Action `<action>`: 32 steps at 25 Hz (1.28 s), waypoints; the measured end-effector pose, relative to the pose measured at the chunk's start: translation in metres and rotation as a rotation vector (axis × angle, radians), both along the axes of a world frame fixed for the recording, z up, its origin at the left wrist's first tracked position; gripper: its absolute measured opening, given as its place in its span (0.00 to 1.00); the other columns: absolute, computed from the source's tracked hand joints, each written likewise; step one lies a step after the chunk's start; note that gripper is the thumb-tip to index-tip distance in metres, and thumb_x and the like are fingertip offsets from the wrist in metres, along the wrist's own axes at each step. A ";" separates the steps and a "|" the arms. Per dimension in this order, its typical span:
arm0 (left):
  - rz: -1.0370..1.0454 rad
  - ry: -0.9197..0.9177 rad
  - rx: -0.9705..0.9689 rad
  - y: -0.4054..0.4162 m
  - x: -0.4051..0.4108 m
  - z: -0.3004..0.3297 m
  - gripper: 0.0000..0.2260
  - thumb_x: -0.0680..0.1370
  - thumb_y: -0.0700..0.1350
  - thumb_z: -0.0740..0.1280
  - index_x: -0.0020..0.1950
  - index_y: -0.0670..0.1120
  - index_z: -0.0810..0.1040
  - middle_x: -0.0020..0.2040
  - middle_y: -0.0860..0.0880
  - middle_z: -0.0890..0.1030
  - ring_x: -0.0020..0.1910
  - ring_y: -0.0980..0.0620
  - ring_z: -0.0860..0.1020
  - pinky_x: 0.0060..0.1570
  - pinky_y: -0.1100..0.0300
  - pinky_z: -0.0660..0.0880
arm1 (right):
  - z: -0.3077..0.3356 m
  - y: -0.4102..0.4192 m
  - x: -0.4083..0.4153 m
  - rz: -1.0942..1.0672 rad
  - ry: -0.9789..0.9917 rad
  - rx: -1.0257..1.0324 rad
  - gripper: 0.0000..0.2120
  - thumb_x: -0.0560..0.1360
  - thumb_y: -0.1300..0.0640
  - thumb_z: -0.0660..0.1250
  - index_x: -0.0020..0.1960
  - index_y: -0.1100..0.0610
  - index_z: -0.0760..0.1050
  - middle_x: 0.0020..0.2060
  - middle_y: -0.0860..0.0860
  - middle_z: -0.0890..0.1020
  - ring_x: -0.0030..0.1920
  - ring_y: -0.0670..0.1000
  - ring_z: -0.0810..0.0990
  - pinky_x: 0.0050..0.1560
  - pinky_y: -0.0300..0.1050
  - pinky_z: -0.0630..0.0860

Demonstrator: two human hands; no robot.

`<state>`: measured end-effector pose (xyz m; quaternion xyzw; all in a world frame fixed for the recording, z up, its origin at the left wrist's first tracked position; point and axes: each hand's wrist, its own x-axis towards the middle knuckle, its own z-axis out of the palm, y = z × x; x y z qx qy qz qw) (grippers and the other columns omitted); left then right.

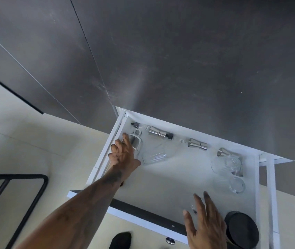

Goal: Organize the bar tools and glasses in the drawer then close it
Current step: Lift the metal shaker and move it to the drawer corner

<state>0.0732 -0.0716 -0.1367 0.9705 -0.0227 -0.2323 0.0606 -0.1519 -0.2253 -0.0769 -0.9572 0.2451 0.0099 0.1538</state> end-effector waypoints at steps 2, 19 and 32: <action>0.031 0.027 -0.065 0.005 -0.004 0.007 0.56 0.64 0.56 0.77 0.78 0.46 0.41 0.68 0.38 0.65 0.65 0.38 0.68 0.59 0.43 0.72 | 0.001 0.005 0.013 -0.018 -0.137 0.013 0.32 0.79 0.41 0.49 0.57 0.62 0.82 0.59 0.64 0.81 0.54 0.66 0.83 0.49 0.63 0.79; -0.120 -0.505 -0.784 0.040 -0.036 0.059 0.44 0.64 0.51 0.80 0.72 0.36 0.64 0.61 0.35 0.73 0.59 0.42 0.73 0.54 0.56 0.77 | 0.001 0.060 0.178 -0.048 0.150 0.852 0.42 0.53 0.44 0.78 0.62 0.34 0.62 0.47 0.32 0.77 0.44 0.33 0.75 0.38 0.24 0.69; 0.166 -0.337 -0.671 0.055 -0.036 0.021 0.41 0.69 0.42 0.78 0.76 0.42 0.60 0.67 0.38 0.69 0.61 0.40 0.74 0.57 0.46 0.79 | -0.018 0.065 0.199 0.142 0.233 0.882 0.52 0.62 0.45 0.79 0.75 0.41 0.49 0.71 0.48 0.70 0.68 0.50 0.70 0.61 0.38 0.68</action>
